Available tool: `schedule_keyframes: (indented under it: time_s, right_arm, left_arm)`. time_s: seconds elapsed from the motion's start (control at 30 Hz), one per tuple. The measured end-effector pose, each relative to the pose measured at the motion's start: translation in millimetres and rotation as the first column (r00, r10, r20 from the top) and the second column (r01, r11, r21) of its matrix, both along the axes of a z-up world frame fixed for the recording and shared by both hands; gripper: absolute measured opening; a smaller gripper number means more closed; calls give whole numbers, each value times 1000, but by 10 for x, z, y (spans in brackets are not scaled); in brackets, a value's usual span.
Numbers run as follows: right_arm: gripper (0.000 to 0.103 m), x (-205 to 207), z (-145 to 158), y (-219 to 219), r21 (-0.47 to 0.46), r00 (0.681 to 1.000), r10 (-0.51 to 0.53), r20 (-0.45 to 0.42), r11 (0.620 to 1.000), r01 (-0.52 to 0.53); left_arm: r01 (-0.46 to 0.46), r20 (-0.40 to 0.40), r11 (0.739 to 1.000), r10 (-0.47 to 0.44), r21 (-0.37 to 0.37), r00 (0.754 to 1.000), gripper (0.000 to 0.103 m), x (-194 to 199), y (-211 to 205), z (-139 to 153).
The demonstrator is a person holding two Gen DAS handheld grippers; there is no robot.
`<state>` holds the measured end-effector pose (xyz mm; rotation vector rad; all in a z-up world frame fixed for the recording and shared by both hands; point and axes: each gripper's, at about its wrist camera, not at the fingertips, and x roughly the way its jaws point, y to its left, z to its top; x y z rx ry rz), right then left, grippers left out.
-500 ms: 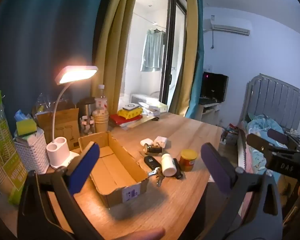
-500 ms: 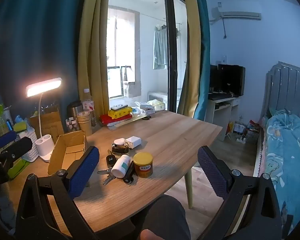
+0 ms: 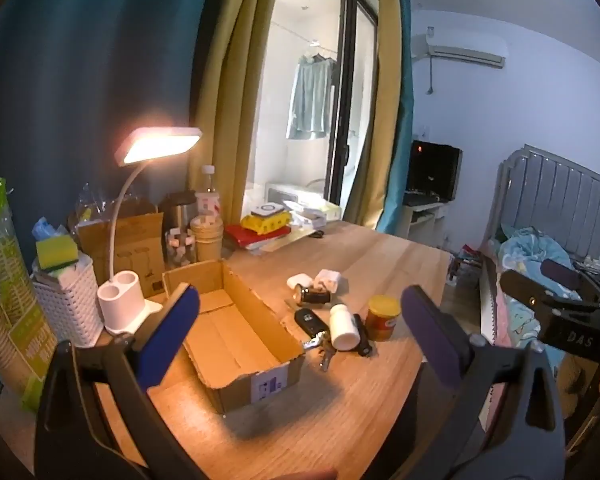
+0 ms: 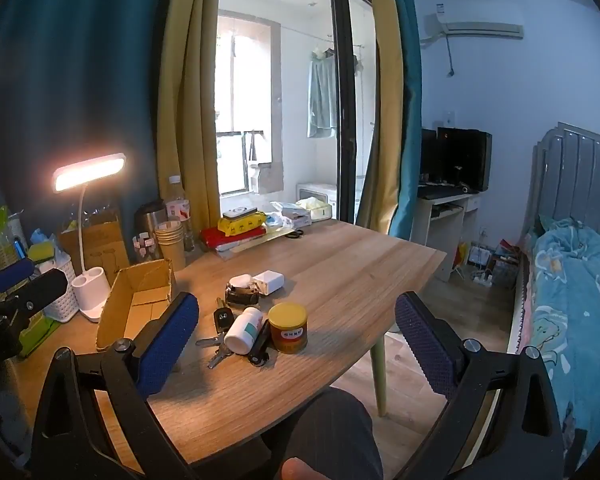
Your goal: Organize rigid objects
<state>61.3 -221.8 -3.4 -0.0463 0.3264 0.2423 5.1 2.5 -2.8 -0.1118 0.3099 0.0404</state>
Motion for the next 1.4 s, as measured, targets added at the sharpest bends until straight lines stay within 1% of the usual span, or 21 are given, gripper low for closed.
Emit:
schedule_keyframes:
  time_s: [0.17,0.23,0.5,1.0,1.4]
  right_arm:
    - [100,-7,0,3,-2,1000,4,0,1000,-4]
    - [100,-12,-36,14,-3,1000,7,-1,1000,-7]
    - [100,-36,-9,25,-5,1000,11,-2,1000,-11]
    - [100,-50,-46,33,-6,1000,24,-13,1000,-24]
    - [100,-55,-44,69,-6,1000,27,-16,1000,-27]
  left_arm:
    - [-3,-12,1000,3,8,1000,101,15,-9,-21]
    - [-4,-11,1000,4,7,1000,101,11,-17,-33]
    - [-2,-25,1000,2,-8,1000,101,31,23,-41]
    - [-4,-25,1000,4,-8,1000,101,37,21,-33]
    - [-3,-43,1000,3,-5,999,101,42,-5,-49]
